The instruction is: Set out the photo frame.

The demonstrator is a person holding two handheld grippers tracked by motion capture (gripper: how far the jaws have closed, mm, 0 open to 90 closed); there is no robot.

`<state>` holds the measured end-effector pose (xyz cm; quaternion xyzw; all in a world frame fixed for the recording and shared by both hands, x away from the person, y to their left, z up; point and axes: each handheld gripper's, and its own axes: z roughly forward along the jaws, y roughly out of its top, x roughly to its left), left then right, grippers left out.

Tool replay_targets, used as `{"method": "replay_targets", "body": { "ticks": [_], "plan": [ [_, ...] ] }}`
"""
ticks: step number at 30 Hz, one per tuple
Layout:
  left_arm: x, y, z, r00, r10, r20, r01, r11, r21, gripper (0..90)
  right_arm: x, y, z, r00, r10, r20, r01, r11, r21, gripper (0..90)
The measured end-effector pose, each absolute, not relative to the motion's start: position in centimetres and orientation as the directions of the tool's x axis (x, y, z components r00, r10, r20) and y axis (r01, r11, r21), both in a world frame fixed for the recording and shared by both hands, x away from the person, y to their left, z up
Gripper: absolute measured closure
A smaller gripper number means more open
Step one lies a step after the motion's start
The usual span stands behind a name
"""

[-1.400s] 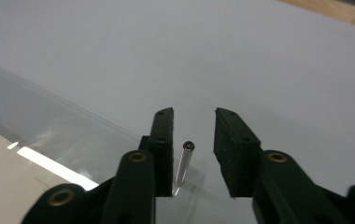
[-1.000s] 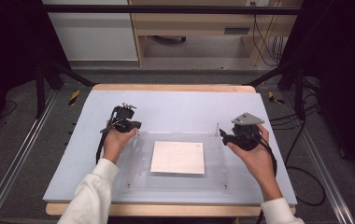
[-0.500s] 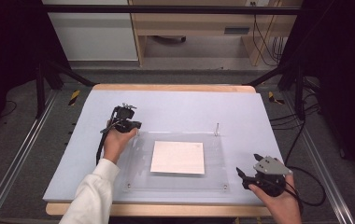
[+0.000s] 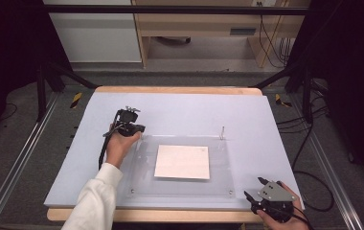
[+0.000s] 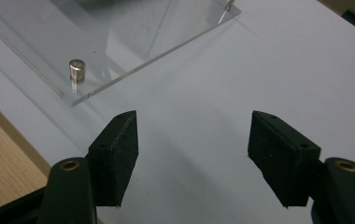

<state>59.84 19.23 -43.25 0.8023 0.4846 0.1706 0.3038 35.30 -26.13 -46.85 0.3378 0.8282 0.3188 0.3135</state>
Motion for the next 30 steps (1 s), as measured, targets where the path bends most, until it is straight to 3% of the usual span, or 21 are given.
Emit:
{"method": "replay_targets", "body": {
  "ticks": [30],
  "plan": [
    [60.4, 19.2, -43.2, 0.475, 0.879, -0.039, 0.694, -0.346, 0.631, 84.7, 36.0, -22.7, -47.8, -0.666, 0.681, -0.305, 0.296, 0.616, 0.730, 29.1]
  ]
}}
